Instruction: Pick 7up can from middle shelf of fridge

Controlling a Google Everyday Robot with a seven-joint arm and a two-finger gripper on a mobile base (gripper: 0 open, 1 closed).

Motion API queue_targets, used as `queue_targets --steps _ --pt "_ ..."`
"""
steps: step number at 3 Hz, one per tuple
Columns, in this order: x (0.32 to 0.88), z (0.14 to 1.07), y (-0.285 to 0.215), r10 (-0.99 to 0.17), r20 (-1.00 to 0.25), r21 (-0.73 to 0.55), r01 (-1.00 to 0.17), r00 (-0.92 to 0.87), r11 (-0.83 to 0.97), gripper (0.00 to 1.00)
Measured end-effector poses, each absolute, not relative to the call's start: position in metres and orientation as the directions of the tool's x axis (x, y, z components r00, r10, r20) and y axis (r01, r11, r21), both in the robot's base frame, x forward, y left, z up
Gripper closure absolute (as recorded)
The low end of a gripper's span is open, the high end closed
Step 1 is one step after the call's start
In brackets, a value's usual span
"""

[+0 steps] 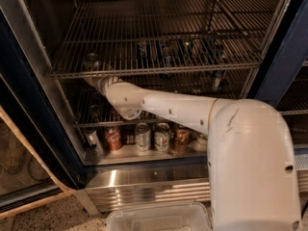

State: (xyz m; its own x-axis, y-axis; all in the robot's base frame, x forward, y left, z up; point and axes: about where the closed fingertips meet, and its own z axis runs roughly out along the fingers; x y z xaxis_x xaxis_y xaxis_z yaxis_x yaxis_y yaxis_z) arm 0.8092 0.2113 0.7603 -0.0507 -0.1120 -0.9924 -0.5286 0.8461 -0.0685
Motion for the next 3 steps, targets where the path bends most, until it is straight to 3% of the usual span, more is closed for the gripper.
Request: queue_targets --steps 3 --pt "0.758 0.754 0.213 -0.124 -0.987 -0.053 -0.533 -0.1 0.845 1.0"
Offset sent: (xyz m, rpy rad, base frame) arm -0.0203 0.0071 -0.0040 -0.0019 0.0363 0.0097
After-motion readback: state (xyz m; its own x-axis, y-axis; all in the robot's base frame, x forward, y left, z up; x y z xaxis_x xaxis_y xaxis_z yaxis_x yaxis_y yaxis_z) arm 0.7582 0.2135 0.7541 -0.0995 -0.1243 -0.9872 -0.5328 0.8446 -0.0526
